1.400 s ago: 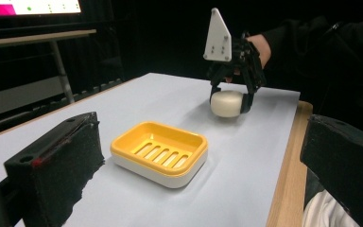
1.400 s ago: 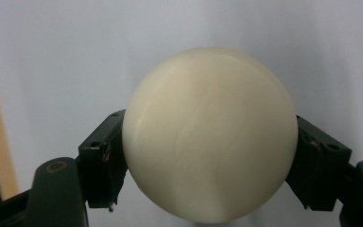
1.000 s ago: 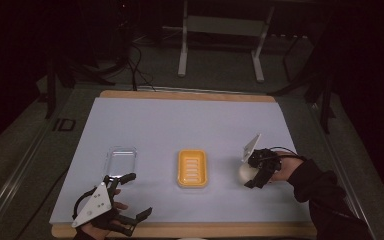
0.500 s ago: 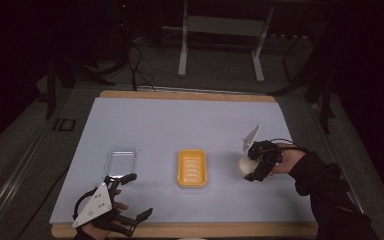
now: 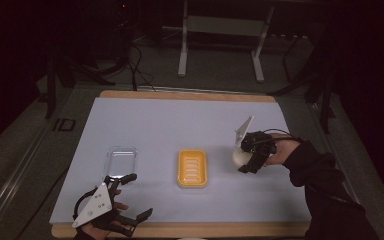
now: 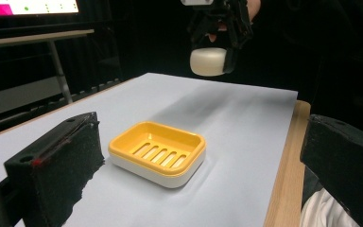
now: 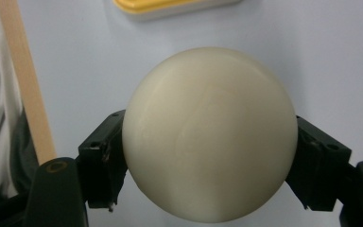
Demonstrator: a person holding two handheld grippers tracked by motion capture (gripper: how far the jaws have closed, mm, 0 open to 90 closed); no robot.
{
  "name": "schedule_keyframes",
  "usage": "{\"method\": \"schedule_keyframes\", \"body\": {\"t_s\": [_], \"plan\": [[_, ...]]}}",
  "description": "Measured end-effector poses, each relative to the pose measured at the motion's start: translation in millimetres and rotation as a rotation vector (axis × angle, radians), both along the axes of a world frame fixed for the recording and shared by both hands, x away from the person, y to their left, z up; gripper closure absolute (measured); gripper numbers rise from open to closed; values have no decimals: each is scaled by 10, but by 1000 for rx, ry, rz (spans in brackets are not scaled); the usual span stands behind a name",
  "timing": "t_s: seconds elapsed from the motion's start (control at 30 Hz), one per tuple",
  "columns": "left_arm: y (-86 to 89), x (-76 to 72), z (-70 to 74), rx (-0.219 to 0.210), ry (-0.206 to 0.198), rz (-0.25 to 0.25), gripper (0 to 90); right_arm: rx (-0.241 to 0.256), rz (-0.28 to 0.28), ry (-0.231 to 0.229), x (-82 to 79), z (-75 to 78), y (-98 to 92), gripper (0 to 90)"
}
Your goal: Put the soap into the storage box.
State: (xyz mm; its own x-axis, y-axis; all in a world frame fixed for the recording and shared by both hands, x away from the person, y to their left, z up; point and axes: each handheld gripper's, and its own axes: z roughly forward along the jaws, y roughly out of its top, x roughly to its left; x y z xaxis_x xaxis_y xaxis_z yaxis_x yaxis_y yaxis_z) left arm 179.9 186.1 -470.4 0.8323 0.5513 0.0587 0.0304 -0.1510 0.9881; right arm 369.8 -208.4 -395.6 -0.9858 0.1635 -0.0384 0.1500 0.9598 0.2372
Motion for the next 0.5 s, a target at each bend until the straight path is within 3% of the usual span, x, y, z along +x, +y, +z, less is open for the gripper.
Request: {"method": "schedule_keyframes", "body": {"t_s": [0.5], "plan": [[4, -7, 3, 0, -1, 0, 1, 21, 88, -43, 60, 187, 427, 249]]}}
